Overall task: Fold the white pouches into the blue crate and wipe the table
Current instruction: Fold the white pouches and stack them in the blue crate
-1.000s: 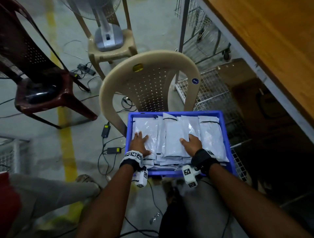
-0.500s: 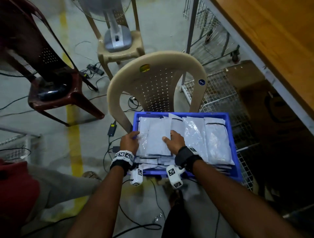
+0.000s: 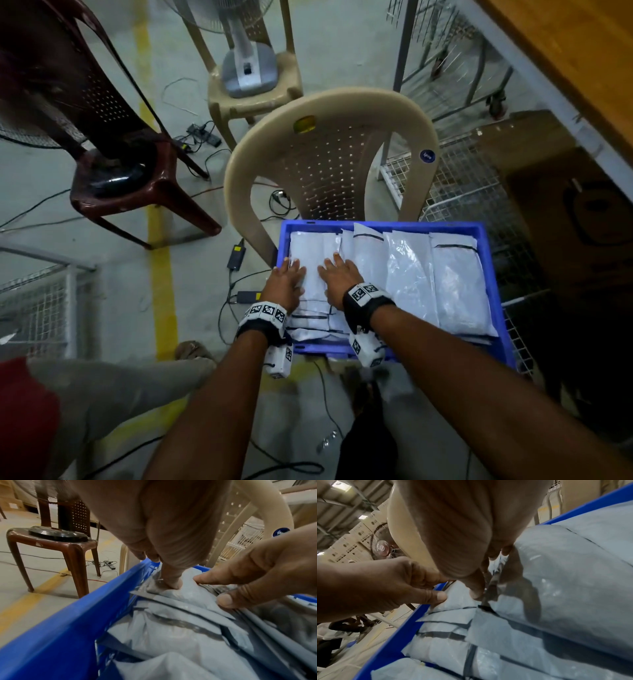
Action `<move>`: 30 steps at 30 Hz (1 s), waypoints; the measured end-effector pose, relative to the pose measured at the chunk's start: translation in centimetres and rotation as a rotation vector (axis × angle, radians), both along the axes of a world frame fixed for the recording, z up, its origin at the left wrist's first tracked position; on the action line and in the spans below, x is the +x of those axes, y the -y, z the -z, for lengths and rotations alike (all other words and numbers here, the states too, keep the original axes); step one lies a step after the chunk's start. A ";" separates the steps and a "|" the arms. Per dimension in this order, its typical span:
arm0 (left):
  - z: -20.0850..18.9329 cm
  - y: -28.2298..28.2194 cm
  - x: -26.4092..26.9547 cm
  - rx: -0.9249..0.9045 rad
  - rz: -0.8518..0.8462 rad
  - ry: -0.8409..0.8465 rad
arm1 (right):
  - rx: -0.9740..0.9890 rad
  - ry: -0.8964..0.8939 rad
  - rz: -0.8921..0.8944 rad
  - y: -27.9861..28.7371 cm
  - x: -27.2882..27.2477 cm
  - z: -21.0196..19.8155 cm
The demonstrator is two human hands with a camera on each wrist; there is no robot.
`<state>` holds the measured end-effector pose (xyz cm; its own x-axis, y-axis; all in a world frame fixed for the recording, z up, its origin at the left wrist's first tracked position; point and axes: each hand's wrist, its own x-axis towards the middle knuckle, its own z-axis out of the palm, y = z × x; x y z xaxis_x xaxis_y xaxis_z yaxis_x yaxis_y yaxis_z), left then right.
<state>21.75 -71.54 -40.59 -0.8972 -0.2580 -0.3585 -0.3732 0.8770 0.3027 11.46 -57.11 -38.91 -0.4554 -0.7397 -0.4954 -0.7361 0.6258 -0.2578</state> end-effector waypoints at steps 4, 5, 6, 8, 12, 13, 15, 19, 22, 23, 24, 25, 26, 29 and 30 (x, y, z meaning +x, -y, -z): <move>1.1 0.2 -0.8 -0.143 0.127 0.144 | 0.100 -0.049 -0.070 -0.2 -0.2 1.1; 1.0 0.2 -1.0 -0.163 0.145 0.171 | 0.100 -0.061 -0.083 -0.2 -0.4 0.9; 0.7 0.3 -1.1 -0.178 0.154 0.186 | 0.084 -0.073 -0.085 -0.3 -0.5 0.5; -0.3 0.2 -1.3 -0.185 0.143 0.151 | 0.015 -0.082 -0.061 -0.6 -1.0 -0.7; -3.8 -1.6 -1.6 0.081 -0.094 -0.066 | -0.174 -0.100 0.073 -3.0 -2.2 -4.8; -5.0 -2.2 -1.9 0.166 -0.185 -0.122 | -0.230 -0.099 0.127 -4.0 -2.6 -6.2; -7.8 -3.9 -3.0 0.293 -0.315 -0.210 | -0.370 -0.060 0.290 -6.6 -3.7 -9.3; -14.7 -9.3 -6.8 0.490 -0.401 -0.426 | -0.607 -0.012 0.656 -13.8 -5.8 -15.7; -19.1 -14.7 -9.6 0.586 -0.359 -0.556 | -0.725 -0.067 0.787 -20.8 -6.6 -20.7; -20.3 -16.8 -10.5 0.599 -0.327 -0.577 | -0.740 -0.098 0.825 -23.4 -6.7 -22.3; -21.6 -19.2 -11.3 0.609 -0.287 -0.593 | -0.751 -0.140 0.862 -26.2 -6.7 -23.7; -22.9 -21.8 -11.9 0.623 -0.247 -0.602 | -0.774 -0.177 0.904 -29.1 -6.6 -24.9; -24.2 -24.6 -12.5 0.654 -0.213 -0.602 | -0.809 -0.208 0.951 -32.1 -6.4 -25.9; -27.2 -33.4 -13.4 0.744 -0.074 -0.576 | -0.839 -0.312 1.073 -41.1 -4.8 -28.2; -27.6 -36.1 -13.5 0.764 -0.036 -0.552 | -0.824 -0.334 1.100 -43.9 -4.1 -28.6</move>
<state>8.23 -35.47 -13.01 -0.9866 -0.1600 0.0314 -0.0285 0.3590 0.9329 7.38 -13.18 -10.28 -0.9889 0.0441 0.1419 -0.0761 0.6698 -0.7387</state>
